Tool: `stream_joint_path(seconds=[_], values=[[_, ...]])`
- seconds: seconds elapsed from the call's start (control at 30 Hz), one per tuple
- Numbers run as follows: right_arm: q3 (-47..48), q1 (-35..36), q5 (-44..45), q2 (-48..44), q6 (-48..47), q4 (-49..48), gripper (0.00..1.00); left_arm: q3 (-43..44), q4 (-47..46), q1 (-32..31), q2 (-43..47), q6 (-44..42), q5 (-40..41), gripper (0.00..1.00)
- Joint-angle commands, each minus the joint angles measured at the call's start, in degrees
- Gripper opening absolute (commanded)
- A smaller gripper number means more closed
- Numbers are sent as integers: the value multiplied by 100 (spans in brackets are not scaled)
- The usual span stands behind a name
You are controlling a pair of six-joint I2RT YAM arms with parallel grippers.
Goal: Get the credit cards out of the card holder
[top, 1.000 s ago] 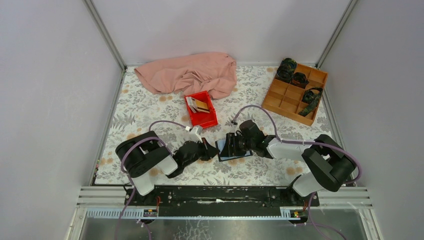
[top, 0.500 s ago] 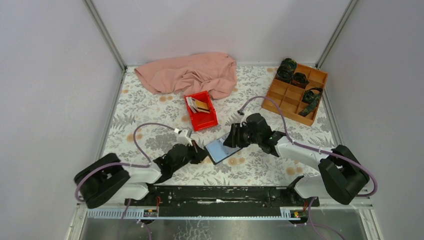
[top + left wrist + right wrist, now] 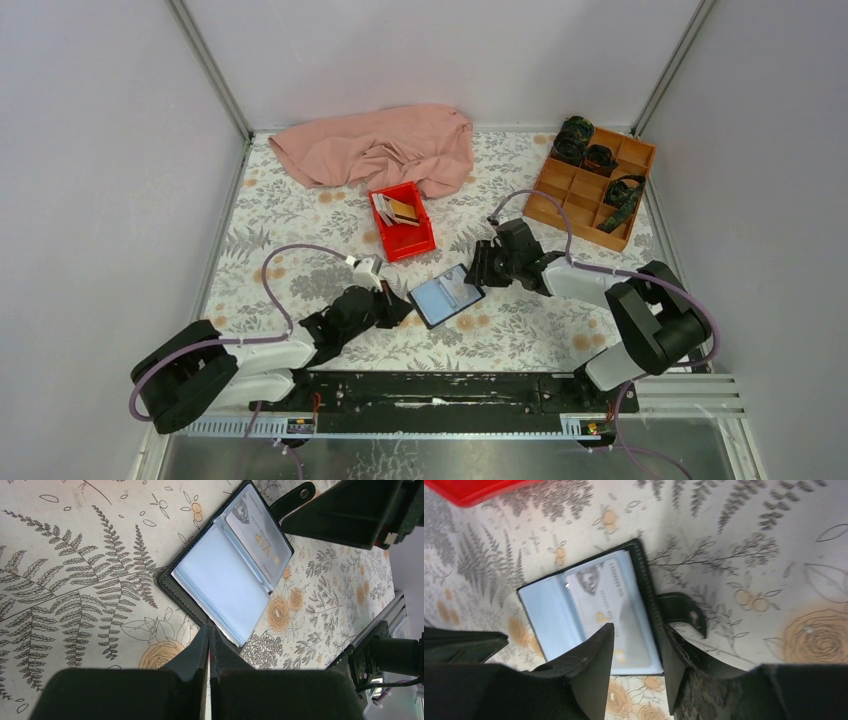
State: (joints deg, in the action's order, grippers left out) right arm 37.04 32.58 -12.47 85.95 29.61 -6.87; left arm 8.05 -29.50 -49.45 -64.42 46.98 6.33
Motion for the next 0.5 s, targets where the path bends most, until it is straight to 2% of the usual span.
stream_joint_path(seconds=[0.0,0.17,0.47], values=[[247,-199,194,206,-148,-157,46,256,-224,-3,-168,-14,-118,3],[-216,-199,78,21,-107,-240,44,345,-368,-6,-338,-27,-192,3],[-1151,57,-275,-928,203,-324,41,302,-863,-1,-633,127,-343,3]])
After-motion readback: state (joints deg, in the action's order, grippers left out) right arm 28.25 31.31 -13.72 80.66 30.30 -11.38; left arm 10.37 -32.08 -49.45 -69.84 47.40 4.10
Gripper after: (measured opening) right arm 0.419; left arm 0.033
